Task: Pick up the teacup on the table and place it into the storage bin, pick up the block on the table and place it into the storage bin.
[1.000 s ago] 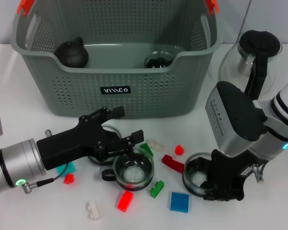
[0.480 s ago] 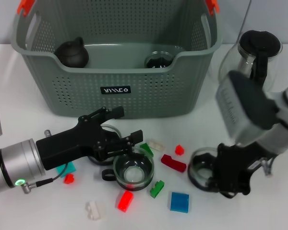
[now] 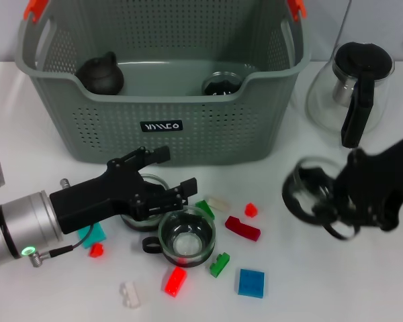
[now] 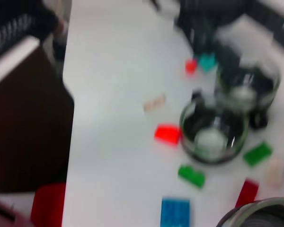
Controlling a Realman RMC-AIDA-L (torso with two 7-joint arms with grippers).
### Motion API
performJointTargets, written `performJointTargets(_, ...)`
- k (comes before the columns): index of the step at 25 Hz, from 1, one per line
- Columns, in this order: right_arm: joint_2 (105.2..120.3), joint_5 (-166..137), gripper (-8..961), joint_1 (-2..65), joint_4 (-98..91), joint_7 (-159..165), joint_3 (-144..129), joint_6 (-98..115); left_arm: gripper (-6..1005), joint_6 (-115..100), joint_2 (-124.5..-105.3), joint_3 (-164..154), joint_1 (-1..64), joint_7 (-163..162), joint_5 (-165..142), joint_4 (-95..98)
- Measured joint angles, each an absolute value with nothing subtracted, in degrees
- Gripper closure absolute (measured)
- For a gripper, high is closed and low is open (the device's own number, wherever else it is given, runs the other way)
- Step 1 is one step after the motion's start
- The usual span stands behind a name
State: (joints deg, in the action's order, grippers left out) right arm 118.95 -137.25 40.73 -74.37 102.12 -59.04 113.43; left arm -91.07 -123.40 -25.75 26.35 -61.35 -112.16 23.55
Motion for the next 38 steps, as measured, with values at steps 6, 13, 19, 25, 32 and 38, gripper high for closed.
performJointTargets(6, 117.33, -128.64, 891, 41.7, -78.15, 107.19, -59.49, 113.96, 131, -90.87, -123.39, -25.75, 26.26, -61.27, -112.14, 23.58)
performJointTargets(13, 116.48, -122.99, 892, 44.57, -81.63, 111.98, -59.93, 114.04, 133, -89.24, -123.4, -25.75, 25.26, -61.24, -112.32, 23.67)
performJointTargets(19, 116.22, -117.64, 892, 51.36, -82.67, 116.2, -54.2, 112.75, 134, -89.2, -123.47, -25.75, 24.88, -61.17, -112.41, 23.63)
performJointTargets(25, 115.18, -120.77, 892, 57.67, -79.33, 118.66, -49.4, 104.86, 136, -89.41, -123.43, -25.75, 25.16, -61.17, -112.19, 23.55)
performJointTargets(32, 111.81, -133.27, 892, 66.37, -59.0, 116.98, -50.25, 87.1, 137, -89.46, -123.39, -26.04, 25.52, -61.17, -112.28, 23.55)
performJointTargets(38, 111.29, -137.34, 893, 69.7, -43.56, 111.41, -50.32, 74.81, 138, -89.45, -123.4, -25.96, 25.39, -61.17, -112.53, 23.55)
